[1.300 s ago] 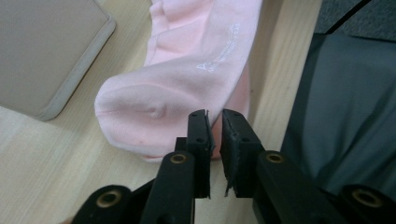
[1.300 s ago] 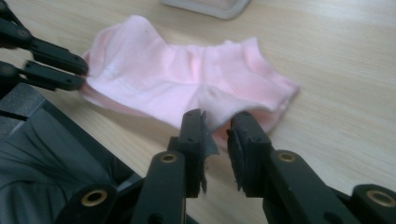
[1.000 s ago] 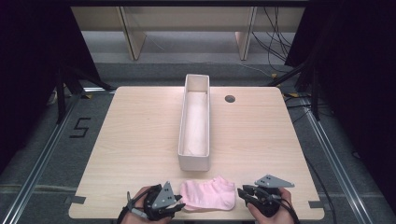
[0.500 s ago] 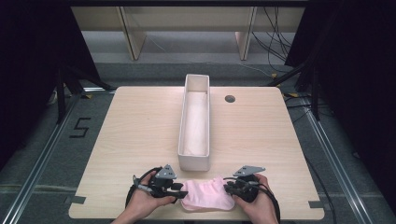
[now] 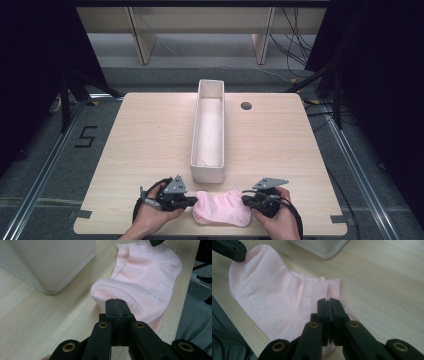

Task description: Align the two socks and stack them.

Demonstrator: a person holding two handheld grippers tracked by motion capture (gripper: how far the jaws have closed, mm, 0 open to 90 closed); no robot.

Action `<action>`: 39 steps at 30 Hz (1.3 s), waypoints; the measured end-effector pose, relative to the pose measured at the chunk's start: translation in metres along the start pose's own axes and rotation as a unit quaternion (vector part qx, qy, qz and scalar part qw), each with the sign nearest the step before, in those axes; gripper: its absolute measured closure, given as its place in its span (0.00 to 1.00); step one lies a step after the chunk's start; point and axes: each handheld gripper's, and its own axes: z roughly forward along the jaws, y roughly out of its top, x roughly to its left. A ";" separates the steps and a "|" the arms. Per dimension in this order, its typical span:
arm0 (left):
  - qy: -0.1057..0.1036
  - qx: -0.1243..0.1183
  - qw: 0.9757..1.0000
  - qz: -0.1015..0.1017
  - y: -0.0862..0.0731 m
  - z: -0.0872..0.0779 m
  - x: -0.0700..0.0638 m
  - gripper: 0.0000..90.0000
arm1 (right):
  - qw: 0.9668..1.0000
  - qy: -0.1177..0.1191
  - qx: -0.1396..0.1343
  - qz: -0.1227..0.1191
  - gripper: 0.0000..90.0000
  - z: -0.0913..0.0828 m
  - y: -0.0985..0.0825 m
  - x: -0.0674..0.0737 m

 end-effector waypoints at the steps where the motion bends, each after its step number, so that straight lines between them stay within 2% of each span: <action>1: 0.001 -0.002 1.000 0.002 0.001 -0.003 -0.001 0.99 | 1.000 0.002 -0.004 0.005 0.98 -0.001 0.000 0.001; 2: 0.003 0.001 1.000 0.012 0.002 -0.006 -0.001 0.99 | 1.000 0.005 0.003 0.006 0.98 -0.005 0.001 0.002; 3: 0.004 -0.010 1.000 0.006 0.002 -0.007 -0.003 0.99 | 1.000 0.004 -0.002 0.029 0.98 -0.006 0.001 0.005; 4: 0.007 -0.009 1.000 0.010 0.003 -0.011 -0.005 0.99 | 1.000 0.004 0.005 0.020 0.98 -0.010 0.003 0.005; 5: 0.006 -0.015 1.000 0.008 0.003 -0.013 -0.007 0.99 | 1.000 0.007 0.001 0.028 0.98 -0.013 0.004 0.007; 6: 0.006 -0.017 1.000 0.007 0.003 -0.015 -0.008 0.99 | 1.000 0.002 -0.015 0.021 0.98 -0.013 0.004 0.006; 7: 0.008 -0.020 1.000 0.009 0.003 -0.017 -0.011 0.99 | 0.999 0.007 -0.005 0.035 0.98 -0.018 0.005 0.009; 9: 0.008 -0.029 1.000 0.006 0.002 -0.021 -0.014 0.99 | 0.999 0.009 -0.018 0.025 0.98 -0.022 0.007 0.008; 10: 0.006 -0.030 1.000 0.004 0.002 -0.023 -0.015 0.99 | 0.999 0.010 -0.028 0.029 0.98 -0.023 0.008 0.009; 11: 0.007 -0.030 1.000 0.000 0.002 -0.024 -0.017 0.99 | 0.999 0.003 -0.028 0.017 0.98 -0.025 0.010 0.006; 12: 0.006 -0.031 0.999 0.001 0.001 -0.024 -0.018 0.99 | 0.999 0.000 -0.028 0.019 0.98 -0.026 0.011 0.005; 13: 0.007 -0.031 0.999 0.003 0.000 -0.023 -0.020 0.99 | 0.999 -0.002 -0.043 0.017 0.98 -0.022 0.011 0.002; 15: 0.006 -0.025 1.000 0.001 -0.004 -0.020 -0.023 0.99 | 0.999 0.000 -0.026 0.033 0.98 -0.019 0.012 -0.001; 16: 0.007 -0.018 1.000 0.001 -0.005 -0.018 -0.023 0.99 | 0.999 -0.005 -0.026 0.021 0.98 -0.016 0.013 -0.006; 18: 0.005 -0.007 1.000 -0.004 -0.010 -0.014 -0.022 0.99 | 0.999 -0.007 -0.024 0.033 0.98 -0.009 0.012 -0.007; 19: 0.006 -0.001 1.000 0.000 -0.011 -0.012 -0.021 0.99 | 1.000 -0.008 -0.021 0.017 0.98 -0.007 0.012 -0.010; 20: 0.010 0.011 1.000 0.007 -0.012 -0.011 -0.019 0.99 | 1.000 -0.010 -0.020 0.021 0.98 -0.004 0.012 -0.010; 21: 0.005 0.005 1.000 -0.005 -0.013 -0.008 -0.020 0.99 | 1.000 -0.009 -0.013 0.025 0.97 -0.002 0.011 -0.010; 22: 0.008 0.009 1.000 -0.007 -0.015 -0.006 -0.019 0.99 | 0.999 -0.010 -0.009 0.031 0.97 0.000 0.011 -0.009; 23: 0.009 0.020 1.000 0.004 -0.015 -0.005 -0.018 0.98 | 1.000 -0.007 -0.023 0.019 0.97 0.005 0.009 -0.011; 24: 0.007 0.028 1.000 0.007 -0.016 -0.004 -0.017 0.98 | 1.000 -0.018 -0.012 0.013 0.97 0.005 0.008 -0.011; 25: 0.004 0.019 1.000 -0.006 -0.017 -0.001 -0.019 0.98 | 1.000 -0.019 -0.014 0.007 0.96 0.007 0.007 -0.012; 27: 0.002 0.035 0.999 0.004 -0.018 -0.001 -0.019 0.95 | 1.000 -0.008 -0.006 0.009 0.93 0.009 0.006 -0.013; 28: 0.003 0.026 1.000 -0.003 -0.018 -0.001 -0.022 0.92 | 1.000 -0.012 -0.003 0.004 0.92 0.009 0.005 -0.014; 29: 0.003 0.031 0.999 0.006 -0.017 -0.004 -0.021 0.89 | 1.000 -0.020 -0.011 -0.019 0.90 0.009 0.005 -0.016; 30: 0.009 0.024 1.000 0.005 -0.015 -0.008 -0.021 0.86 | 0.999 -0.026 -0.015 -0.012 0.89 0.007 0.005 -0.015; 31: 0.011 0.011 1.000 -0.001 -0.013 -0.011 -0.021 0.84 | 0.999 -0.030 -0.020 -0.018 0.88 0.004 0.006 -0.015; 32: 0.013 0.003 1.000 0.001 -0.010 -0.016 -0.021 0.81 | 0.999 -0.032 -0.016 0.018 0.88 0.000 0.006 -0.009; 33: 0.017 -0.012 1.000 -0.003 -0.007 -0.020 -0.021 0.79 | 0.999 -0.036 -0.025 0.001 0.88 -0.002 0.007 -0.010; 34: 0.018 -0.024 1.000 -0.007 -0.004 -0.022 -0.021 0.79 | 0.999 -0.032 -0.025 0.004 0.87 -0.005 0.008 -0.007; 35: 0.021 -0.030 0.999 -0.004 -0.002 -0.023 -0.022 0.79 | 0.999 -0.031 -0.025 -0.012 0.87 -0.006 0.008 -0.007; 36: 0.019 -0.032 0.999 0.001 0.000 -0.023 -0.023 0.79 | 0.999 -0.027 -0.018 0.008 0.86 -0.007 0.008 -0.001; 37: 0.017 -0.031 0.999 0.003 0.001 -0.021 -0.024 0.79 | 0.999 -0.025 -0.014 -0.014 0.86 -0.006 0.008 -0.003; 39: 0.004 -0.026 1.000 0.008 0.001 -0.014 -0.027 0.82 | 0.999 -0.032 -0.013 -0.018 0.85 -0.003 0.006 -0.003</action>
